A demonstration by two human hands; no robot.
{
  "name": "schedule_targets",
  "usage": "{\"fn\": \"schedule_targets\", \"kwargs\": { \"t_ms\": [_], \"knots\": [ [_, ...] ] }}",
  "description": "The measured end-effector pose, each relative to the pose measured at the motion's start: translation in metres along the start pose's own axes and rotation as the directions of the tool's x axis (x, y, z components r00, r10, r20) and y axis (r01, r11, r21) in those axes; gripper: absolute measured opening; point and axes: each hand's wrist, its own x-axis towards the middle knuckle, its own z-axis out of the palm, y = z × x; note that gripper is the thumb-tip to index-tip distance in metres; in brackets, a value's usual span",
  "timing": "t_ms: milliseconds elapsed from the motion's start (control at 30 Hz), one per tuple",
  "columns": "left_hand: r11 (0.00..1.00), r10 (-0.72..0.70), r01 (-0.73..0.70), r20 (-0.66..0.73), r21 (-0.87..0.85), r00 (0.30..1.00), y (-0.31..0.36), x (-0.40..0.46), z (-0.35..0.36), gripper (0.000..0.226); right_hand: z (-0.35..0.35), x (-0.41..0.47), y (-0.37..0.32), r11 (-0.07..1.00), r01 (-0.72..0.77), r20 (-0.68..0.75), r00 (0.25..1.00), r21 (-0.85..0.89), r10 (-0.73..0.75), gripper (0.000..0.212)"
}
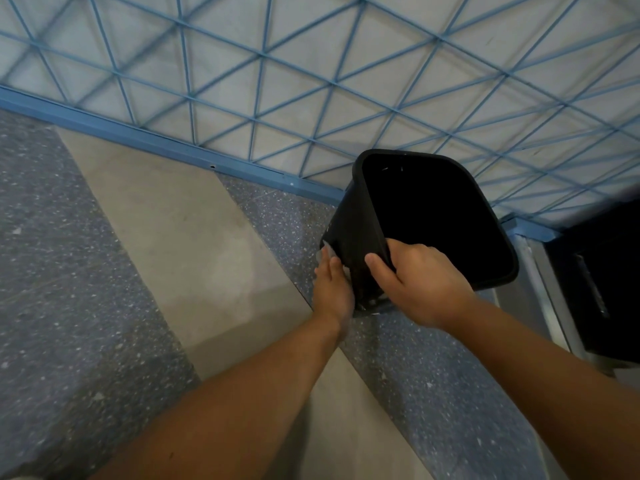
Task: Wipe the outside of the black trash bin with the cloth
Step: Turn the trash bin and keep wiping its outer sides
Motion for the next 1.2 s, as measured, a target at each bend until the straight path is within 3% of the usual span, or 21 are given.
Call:
{"fn": "schedule_targets", "kwargs": {
  "t_ms": [167,300,467,533,633,733,833,900,1067,1200],
  "knots": [
    [0.984,0.178,-0.179,0.031,0.017,0.984,0.011,-0.021,0.009,0.053,-0.001,0.0,0.001,1.0,0.005,0.011,1.0,0.015,-0.005,0.036],
    [0.999,0.026,-0.025,-0.015,0.029,1.0,0.008,0.002,0.003,0.061,0.0,0.002,-0.001,1.0,0.005,-0.006,1.0,-0.004,-0.005,0.033],
    [0.982,0.189,-0.189,0.063,0.0,0.98,0.002,-0.021,0.004,0.057,-0.001,0.001,0.002,1.0,0.017,0.015,1.0,-0.005,-0.017,0.034],
    [0.998,0.048,-0.049,0.03,0.026,0.998,-0.013,-0.004,-0.002,0.061,0.0,0.001,0.003,1.0,0.019,0.007,1.0,-0.012,-0.019,0.034],
    [0.991,-0.129,0.125,-0.11,-0.035,0.986,-0.013,0.027,-0.001,0.086,0.001,0.002,0.003,1.0,0.019,0.003,1.0,-0.014,-0.019,0.035],
    [0.991,-0.098,0.088,-0.104,-0.099,0.99,-0.002,0.024,0.007,0.081,0.0,0.002,0.002,1.0,0.014,0.019,1.0,-0.011,-0.014,0.034],
    [0.999,-0.026,0.027,0.026,-0.042,0.999,0.012,-0.014,-0.005,0.053,-0.001,0.001,0.003,1.0,0.0,0.026,1.0,-0.011,0.0,0.033],
    [0.997,-0.073,0.073,-0.01,-0.029,0.997,0.007,-0.014,-0.021,0.046,-0.001,0.0,0.005,1.0,0.005,0.031,0.999,-0.012,-0.005,0.031],
    [0.991,-0.091,0.078,-0.126,-0.109,0.988,0.029,0.034,-0.028,0.057,0.002,0.0,0.004,0.999,0.028,0.019,0.999,-0.015,-0.028,0.031],
    [0.978,-0.114,0.1,-0.067,-0.184,0.991,0.06,0.065,0.003,0.053,0.003,0.002,0.004,0.999,0.042,0.01,0.999,-0.017,-0.041,0.034]
  ]
}}
